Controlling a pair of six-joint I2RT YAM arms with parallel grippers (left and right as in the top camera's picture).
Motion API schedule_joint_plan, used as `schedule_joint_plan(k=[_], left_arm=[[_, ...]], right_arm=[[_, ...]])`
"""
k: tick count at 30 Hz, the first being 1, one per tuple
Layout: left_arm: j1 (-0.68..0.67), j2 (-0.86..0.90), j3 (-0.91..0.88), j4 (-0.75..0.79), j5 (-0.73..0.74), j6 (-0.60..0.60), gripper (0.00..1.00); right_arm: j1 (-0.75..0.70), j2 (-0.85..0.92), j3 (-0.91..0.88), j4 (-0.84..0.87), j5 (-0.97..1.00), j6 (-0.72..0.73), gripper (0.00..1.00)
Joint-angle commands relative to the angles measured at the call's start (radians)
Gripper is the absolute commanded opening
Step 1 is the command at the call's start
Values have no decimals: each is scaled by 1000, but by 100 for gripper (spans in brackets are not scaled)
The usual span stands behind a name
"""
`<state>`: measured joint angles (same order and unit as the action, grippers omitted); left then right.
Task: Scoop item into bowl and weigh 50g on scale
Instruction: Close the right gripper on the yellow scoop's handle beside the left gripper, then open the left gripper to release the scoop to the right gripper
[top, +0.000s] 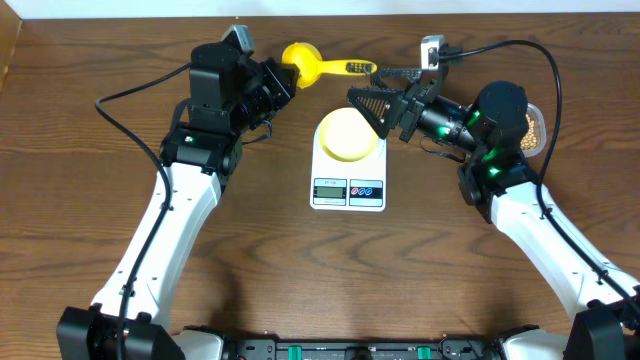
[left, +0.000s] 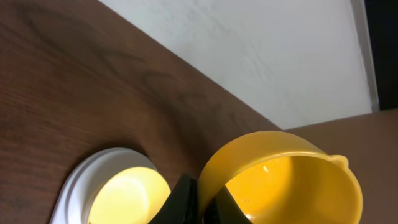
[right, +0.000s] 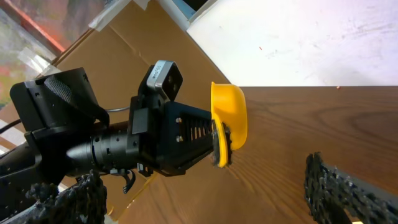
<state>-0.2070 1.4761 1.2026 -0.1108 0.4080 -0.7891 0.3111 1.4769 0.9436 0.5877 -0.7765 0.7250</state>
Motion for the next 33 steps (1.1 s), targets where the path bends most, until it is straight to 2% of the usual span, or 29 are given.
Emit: schedule_joint_plan(k=[1,6,8,15,19,25,30,33], left_arm=[[-3,-12,-6,-4,29,83,8],[-7,-12,-6,-4,30,113,8],[-18,-12,-6,-5,30,162,8],[-60,-12,-6,-8,34,165,8],[-68,-12,-6,-8,34,168,8],[-68,-12,-6,-8,38,168,8],[-68,-12,-6,-8,38,168,8],[-68,-12,-6,-8,38,168,8]], right_arm=[[11,3,19,0,8,-24,99],[11,3,19,0,15,-24,99],[11,3,19,0,19,-28,99],[11,3,19,0,28,-54,98],[11,3,19,-2,39,-69,81],[11,3,19,-8,64,-80,66],[11,3,19,-36,68,-95,43],[11,3,19,-39,68,-95,33]])
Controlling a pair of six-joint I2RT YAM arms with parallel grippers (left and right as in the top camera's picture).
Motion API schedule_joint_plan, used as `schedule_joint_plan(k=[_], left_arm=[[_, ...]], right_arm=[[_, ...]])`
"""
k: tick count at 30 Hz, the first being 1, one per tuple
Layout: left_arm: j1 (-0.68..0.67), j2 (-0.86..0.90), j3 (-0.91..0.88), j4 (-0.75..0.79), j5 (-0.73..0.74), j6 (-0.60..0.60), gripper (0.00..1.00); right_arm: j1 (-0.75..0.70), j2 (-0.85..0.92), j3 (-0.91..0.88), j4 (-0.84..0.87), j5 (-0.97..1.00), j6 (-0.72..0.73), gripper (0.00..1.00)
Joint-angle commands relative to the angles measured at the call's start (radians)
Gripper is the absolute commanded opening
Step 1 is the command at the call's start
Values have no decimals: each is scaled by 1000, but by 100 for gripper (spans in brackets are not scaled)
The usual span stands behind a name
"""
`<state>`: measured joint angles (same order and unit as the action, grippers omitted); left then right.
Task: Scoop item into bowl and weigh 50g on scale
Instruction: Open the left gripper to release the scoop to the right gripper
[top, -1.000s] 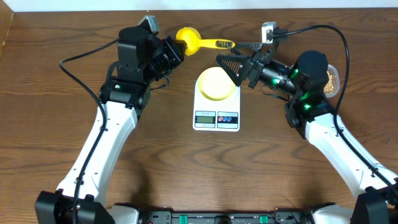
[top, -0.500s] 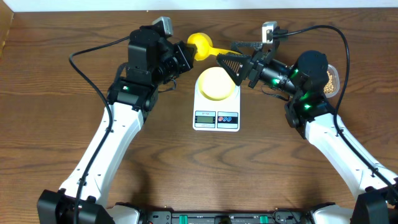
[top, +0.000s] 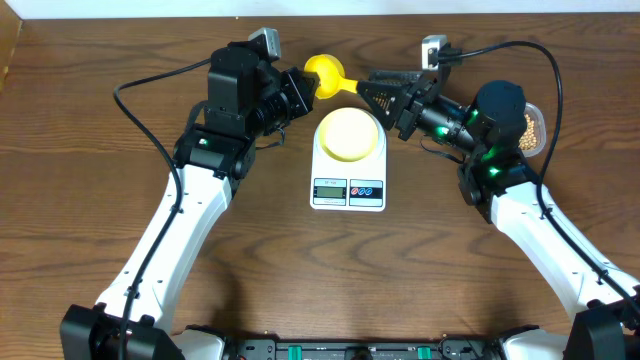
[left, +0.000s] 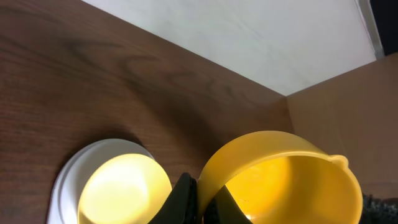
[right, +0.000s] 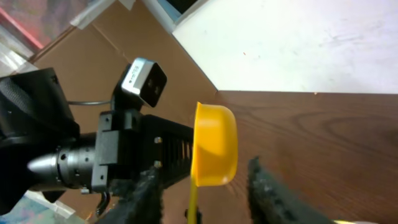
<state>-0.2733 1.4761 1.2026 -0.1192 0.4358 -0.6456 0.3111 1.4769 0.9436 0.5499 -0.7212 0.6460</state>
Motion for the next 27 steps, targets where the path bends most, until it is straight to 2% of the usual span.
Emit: schedule_joint_plan(k=[1,6,13,15,16,20,22,24,27], left_arm=[[-1,-12,-6,1,10,24,8],[-1,-12,-6,1,10,25,8],[-1,-12,-6,1,10,24,8],[-1,-12,-6,1,10,24,8],[-1,-12,-6,1,10,24,8],[-1,-12,-6,1,10,24,9],[-1,-12,-6,1,10,24,16],[-1,-12,-6,1,9,24,17],[-1,-12,-6,1,9,24,34]], right_arm=[[11,3,19,-1,12,-16,31],[11,3,19,-1,31,-15,17],[11,3,19,-1,35,-15,14],[11,3,19,-1,35,-15,8],[11,3,19,-1,38,-15,1],[11,3,19,-1,38,-15,1],[11,3,19,-1,38,-15,1],[11,3,19,-1,38,-15,1],[11,3,19,-1,38,-15,1]])
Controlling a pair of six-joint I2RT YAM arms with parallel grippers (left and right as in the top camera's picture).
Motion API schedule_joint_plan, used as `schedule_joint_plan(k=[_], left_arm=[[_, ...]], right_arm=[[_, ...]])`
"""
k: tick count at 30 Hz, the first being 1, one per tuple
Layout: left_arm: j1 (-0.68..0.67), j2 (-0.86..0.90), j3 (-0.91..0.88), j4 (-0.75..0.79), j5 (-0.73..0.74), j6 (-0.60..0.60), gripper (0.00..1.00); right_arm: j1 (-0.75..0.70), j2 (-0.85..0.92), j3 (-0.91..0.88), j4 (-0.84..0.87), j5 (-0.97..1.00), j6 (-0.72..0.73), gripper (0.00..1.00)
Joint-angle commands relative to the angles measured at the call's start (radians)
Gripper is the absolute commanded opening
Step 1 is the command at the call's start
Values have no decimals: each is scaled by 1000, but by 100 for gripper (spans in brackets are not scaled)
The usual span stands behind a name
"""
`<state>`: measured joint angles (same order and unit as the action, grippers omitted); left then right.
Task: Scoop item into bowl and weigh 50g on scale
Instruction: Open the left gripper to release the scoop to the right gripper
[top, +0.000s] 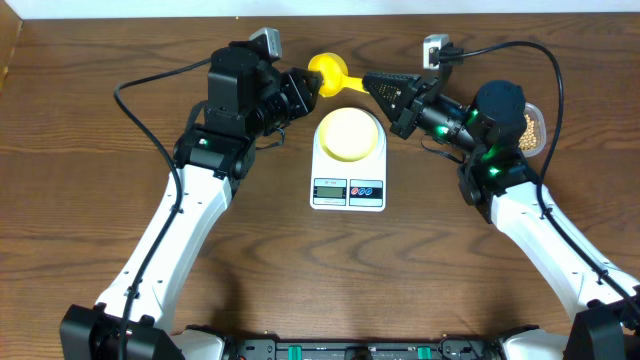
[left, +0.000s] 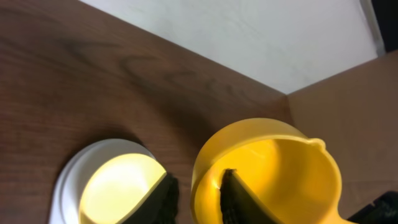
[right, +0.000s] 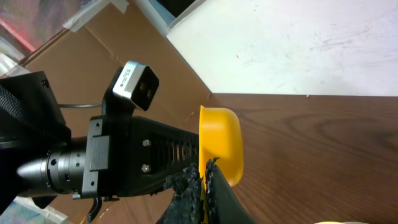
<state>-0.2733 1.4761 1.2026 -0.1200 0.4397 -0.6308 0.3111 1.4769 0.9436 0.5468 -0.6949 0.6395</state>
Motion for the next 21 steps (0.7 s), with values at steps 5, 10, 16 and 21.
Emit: schedule_joint_plan(k=[5,10,16,21], left_arm=[[-1,-12,-6,2,5,10,54],[3,-12,-6,2,3,49,89],[32,-14,-6,2,5,63,90],[48,-14,-6,2,5,113,90]], right_arm=[[11,3,19,2,12,-9,1],[11,3,19,-5,60,-9,1],[8,3,19,-13,215,-82,1],[-8,3,19,-12,380,-121,1]])
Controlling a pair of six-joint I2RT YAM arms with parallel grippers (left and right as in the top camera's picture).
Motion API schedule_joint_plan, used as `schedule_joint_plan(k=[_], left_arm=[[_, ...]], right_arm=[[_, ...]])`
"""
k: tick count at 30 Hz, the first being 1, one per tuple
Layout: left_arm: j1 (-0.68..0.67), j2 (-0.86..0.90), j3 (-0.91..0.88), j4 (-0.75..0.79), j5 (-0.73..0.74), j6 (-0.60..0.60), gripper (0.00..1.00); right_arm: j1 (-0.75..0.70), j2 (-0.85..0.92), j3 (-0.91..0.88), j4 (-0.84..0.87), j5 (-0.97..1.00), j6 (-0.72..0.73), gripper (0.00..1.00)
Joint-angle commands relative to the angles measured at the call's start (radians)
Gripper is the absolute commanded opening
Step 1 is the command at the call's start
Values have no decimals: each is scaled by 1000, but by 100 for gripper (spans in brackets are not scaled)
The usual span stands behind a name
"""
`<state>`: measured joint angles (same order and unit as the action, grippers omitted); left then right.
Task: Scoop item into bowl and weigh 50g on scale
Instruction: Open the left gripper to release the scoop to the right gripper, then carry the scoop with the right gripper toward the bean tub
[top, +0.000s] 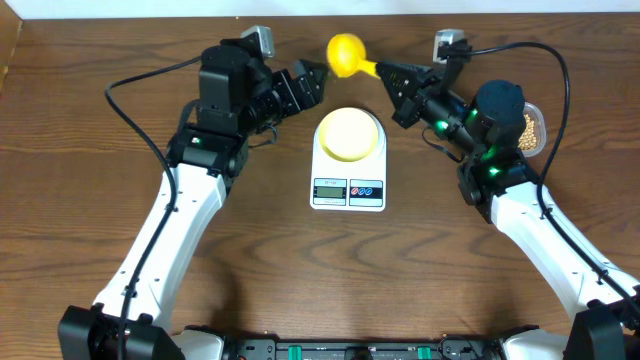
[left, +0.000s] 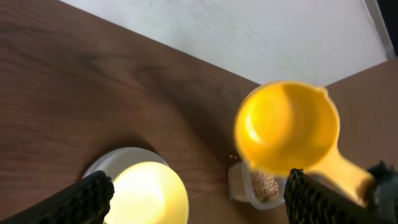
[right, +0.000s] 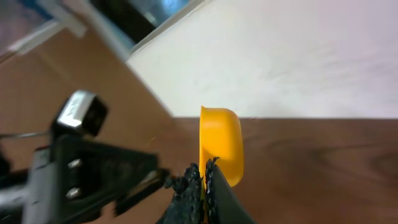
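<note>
A yellow scoop (top: 345, 49) hangs above the table's back edge, its handle pinched in my right gripper (top: 387, 72), which is shut on it. In the right wrist view the scoop (right: 221, 143) shows edge-on just beyond the gripper (right: 204, 180). My left gripper (top: 308, 82) is wide open, left of the scoop and apart from it; its fingers (left: 87, 198) frame the scoop's empty cup (left: 286, 124). A pale yellow bowl (top: 348, 133) sits on the white scale (top: 348, 190).
A clear tub of tan grains (top: 535, 125) stands at the right behind my right arm, and also shows as the tub (left: 261, 183) in the left wrist view. Cables trail off both arms. The table's back edge meets a white wall.
My left gripper has opened wide and drawn back to the left of the scoop. The right gripper, still shut on the handle, now holds the scoop slightly further back and to the right.
First my left gripper was shut on the scoop's rim, with the right gripper open nearby. Then the right fingers stood open around the handle. After that the right gripper was shut on the handle and the left had loosened. Now only the right holds the scoop.
</note>
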<state>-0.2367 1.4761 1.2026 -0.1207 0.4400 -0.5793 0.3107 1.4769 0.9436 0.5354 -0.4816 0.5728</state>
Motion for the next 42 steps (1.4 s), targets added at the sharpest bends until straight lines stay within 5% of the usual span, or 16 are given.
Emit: schedule_joint_plan(k=[1,12,26,42], left_arm=[[11,-14,-6,2,5,81,90],[11,-13,-6,-13,5,190,90],[11,-13,-6,-81,4,548,90],[11,-11,-6,-137,-79,614,90]], right_arm=[[-11,3,19,-1,206,-55,1],[-19,3,19,13,691,-58,1],[-56,3,19,116,696,-189,1],[-55,3,19,41,655,-211,1]])
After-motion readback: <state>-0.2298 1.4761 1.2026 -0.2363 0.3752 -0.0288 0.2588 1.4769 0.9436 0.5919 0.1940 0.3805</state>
